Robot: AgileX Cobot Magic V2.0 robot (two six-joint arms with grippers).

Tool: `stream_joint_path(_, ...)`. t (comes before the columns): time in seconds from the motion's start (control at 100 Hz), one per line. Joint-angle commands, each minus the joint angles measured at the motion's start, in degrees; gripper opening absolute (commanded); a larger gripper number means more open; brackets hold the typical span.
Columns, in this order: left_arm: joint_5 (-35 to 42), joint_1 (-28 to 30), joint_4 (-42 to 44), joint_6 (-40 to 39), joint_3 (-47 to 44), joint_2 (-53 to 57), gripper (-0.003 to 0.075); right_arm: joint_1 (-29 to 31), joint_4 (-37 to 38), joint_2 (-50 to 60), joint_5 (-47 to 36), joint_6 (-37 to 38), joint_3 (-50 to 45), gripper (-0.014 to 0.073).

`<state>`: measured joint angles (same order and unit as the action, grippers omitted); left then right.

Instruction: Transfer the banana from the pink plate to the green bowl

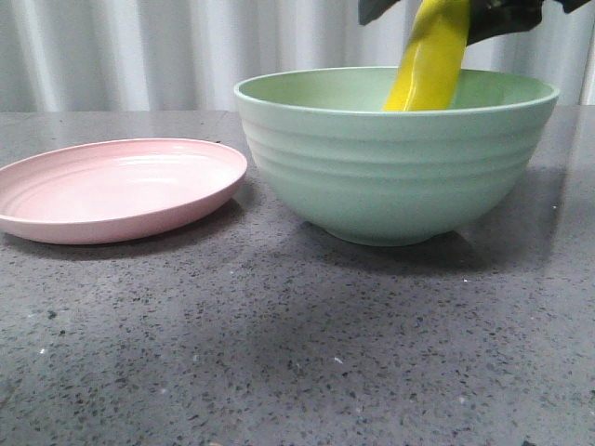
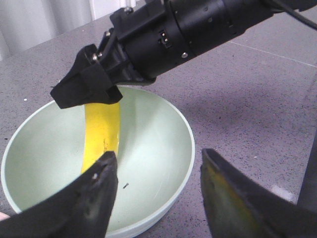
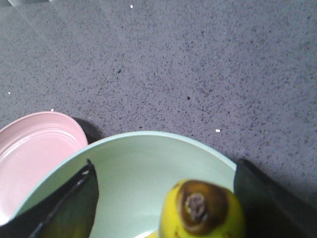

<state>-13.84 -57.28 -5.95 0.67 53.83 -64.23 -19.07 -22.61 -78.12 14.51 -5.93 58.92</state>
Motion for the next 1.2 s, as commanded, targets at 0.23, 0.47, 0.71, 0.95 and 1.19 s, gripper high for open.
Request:
stream_joint_path(0.23, 4.5, -0.3, -0.1, 0.1, 2.1, 1.3, 0.0353, 0.3, 3.1, 8.5, -2.1, -0.6, 1.9, 0.048)
stream_joint_path(0.47, 4.5, -0.3, -0.1, 0.1, 2.1, 1.3, 0.0353, 0.3, 3.2, 11.7, 7.4, -1.1, 1.9, 0.0414)
stream_joint_path(0.71, 4.5, -0.3, -0.2, 0.0, 2.1, 2.5, 0.0229, 0.3, 3.3, 14.7, 13.0, -2.8, 1.9, 0.002)
stream_joint_path(0.95, 4.0, -0.3, 0.0, 0.0, 1.6, 7.4, -0.002, 0.3, 4.0, 21.4, 13.6, -4.7, -0.2, -0.007)
stream_joint_path(1.19, 6.2, -0.3, 0.0, 0.0, -4.8, 16.1, -0.002, 0.3, 4.1, 32.9, 5.8, -8.7, -10.1, -0.007)
